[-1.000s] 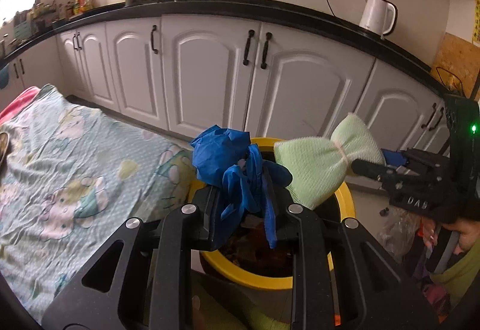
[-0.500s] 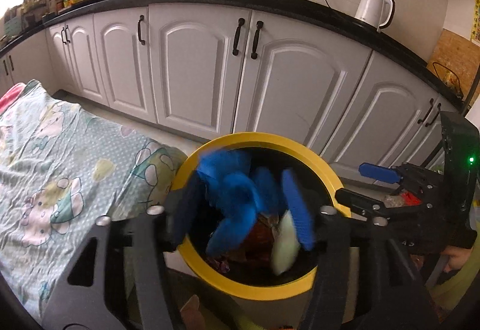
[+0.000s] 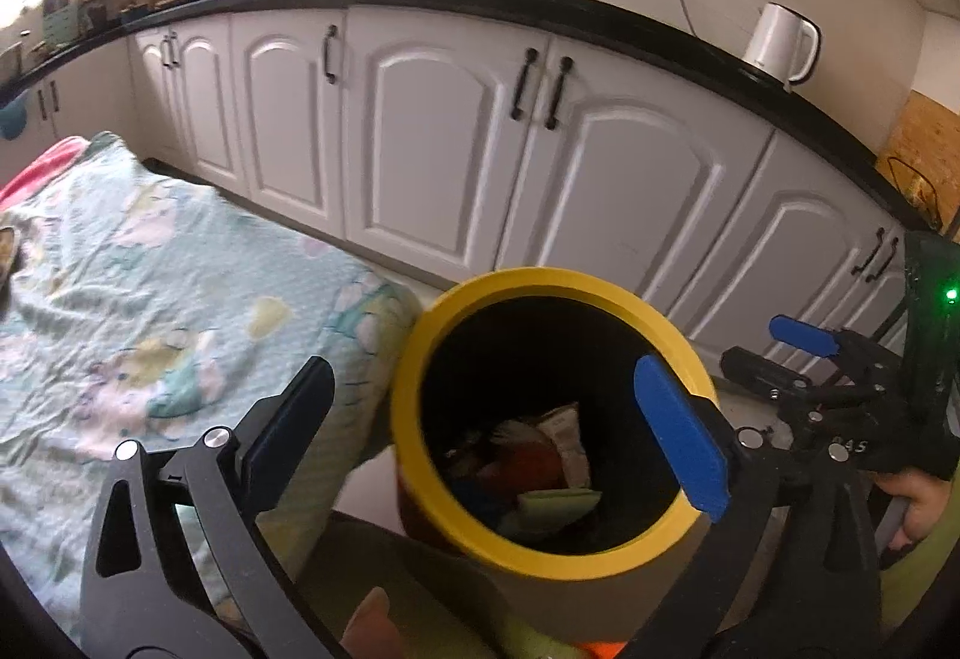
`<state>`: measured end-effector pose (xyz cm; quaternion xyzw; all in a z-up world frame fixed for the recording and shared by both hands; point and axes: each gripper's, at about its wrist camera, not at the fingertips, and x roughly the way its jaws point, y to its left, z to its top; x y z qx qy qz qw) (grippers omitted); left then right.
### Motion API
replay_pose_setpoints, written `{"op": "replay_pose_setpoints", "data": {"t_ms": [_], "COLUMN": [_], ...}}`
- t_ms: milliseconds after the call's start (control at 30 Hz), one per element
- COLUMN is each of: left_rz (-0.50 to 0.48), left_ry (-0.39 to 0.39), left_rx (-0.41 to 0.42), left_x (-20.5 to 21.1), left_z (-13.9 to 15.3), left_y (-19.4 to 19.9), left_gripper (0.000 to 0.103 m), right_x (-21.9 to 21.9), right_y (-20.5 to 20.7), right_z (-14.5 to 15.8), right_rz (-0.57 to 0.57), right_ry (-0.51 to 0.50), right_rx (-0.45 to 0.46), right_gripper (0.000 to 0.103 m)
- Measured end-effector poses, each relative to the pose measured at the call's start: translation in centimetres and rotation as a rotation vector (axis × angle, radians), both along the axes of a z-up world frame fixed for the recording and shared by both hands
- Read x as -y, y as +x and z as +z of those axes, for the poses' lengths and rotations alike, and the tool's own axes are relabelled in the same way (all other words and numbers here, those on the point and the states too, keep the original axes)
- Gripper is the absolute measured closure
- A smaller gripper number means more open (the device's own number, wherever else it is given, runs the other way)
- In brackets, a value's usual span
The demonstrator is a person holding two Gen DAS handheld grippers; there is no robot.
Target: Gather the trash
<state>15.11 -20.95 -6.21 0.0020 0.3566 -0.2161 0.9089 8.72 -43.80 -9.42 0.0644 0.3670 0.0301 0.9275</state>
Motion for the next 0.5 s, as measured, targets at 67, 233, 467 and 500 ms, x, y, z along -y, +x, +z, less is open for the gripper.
{"op": "replay_pose_setpoints", "data": {"t_ms": [67, 233, 467, 500], "left_rz": [0.032, 0.126, 0.262, 0.285], "left_ry": [0.0, 0.011, 0.009, 0.007], "left_rx": [0.0, 0.017, 0.08, 0.089], "left_x": [-1.0, -4.7, -10.4, -11.4], "left_z": [0.3, 1.3, 3.3, 3.7], "left_y": [0.0, -0.2, -1.5, -1.9], "left_gripper": [0.011, 0.011, 0.011, 0.011], "right_x": [-0.7, -3.3, -9.2, -10.2], "right_y": [0.2, 0.9, 1.6, 1.6], "right_z": [0.5, 2.3, 5.5, 5.9], "right_rz": [0.012, 0.051, 0.088, 0.095], "right_ry": [-0.001, 0.001, 0.023, 0.018], "right_rx": [0.012, 0.061, 0.134, 0.143], "right_gripper": [0.009, 0.006, 0.006, 0.006]}}
